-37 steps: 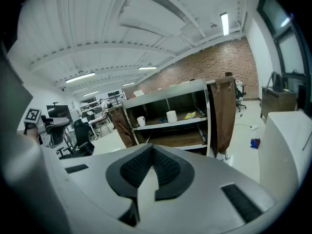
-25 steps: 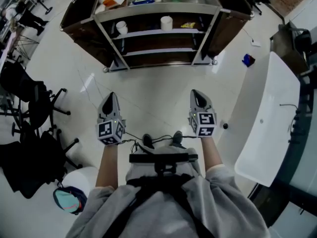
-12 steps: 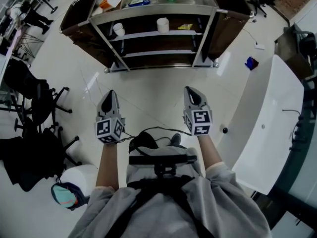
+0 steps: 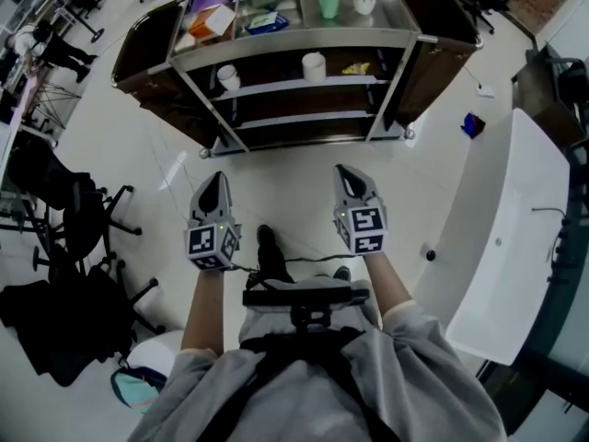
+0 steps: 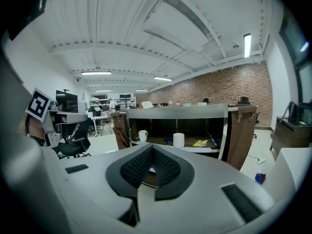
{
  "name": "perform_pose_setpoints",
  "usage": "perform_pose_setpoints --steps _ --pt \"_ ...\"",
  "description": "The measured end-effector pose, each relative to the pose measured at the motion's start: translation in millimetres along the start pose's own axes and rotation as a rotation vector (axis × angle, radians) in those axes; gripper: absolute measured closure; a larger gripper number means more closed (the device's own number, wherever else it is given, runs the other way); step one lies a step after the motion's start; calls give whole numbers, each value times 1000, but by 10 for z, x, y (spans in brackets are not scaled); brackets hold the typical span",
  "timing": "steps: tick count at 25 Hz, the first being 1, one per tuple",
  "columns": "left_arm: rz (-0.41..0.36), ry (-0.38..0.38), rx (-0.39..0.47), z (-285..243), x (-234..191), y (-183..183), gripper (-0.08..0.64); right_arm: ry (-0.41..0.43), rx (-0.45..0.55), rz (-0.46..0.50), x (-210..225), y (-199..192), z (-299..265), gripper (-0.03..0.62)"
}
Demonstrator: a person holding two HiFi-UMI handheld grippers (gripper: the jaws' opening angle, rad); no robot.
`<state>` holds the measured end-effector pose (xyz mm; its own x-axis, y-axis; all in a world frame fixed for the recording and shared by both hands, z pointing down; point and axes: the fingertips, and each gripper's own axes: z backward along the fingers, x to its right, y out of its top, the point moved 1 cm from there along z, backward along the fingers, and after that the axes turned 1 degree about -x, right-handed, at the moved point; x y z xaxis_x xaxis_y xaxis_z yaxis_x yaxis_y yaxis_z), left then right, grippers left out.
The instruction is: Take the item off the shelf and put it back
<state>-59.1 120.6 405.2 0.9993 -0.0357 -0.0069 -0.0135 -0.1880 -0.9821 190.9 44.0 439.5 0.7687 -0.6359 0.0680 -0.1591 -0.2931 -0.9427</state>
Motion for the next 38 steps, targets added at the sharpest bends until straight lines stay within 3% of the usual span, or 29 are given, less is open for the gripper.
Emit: perform_pose_setpoints --steps 10,16,23,29,33,38 --pt "-14 -153 -30 -992 -924 82 552 -98 -30 -49 -525 283 -1367 583" --pt "-52 -262 -72 -1470 -1151 30 552 -170 -47 -45 -614 358 -2081 583" --pt "-38 -254 -114 -1900 -1252 -116 552 -213 -100 -80 -479 275 -2844 581" --pt "-37 -236 -145 -2280 -1193 -324 552 -242 -165 -121 -164 20 -3520 419" --pt "-35 -218 -154 -2514 -1190 -461 552 -295 -179 -143 55 -76 -3925 391" --pt "-45 -216 -160 -2819 -1186 -637 552 -354 -195 -156 267 -178 -4400 305"
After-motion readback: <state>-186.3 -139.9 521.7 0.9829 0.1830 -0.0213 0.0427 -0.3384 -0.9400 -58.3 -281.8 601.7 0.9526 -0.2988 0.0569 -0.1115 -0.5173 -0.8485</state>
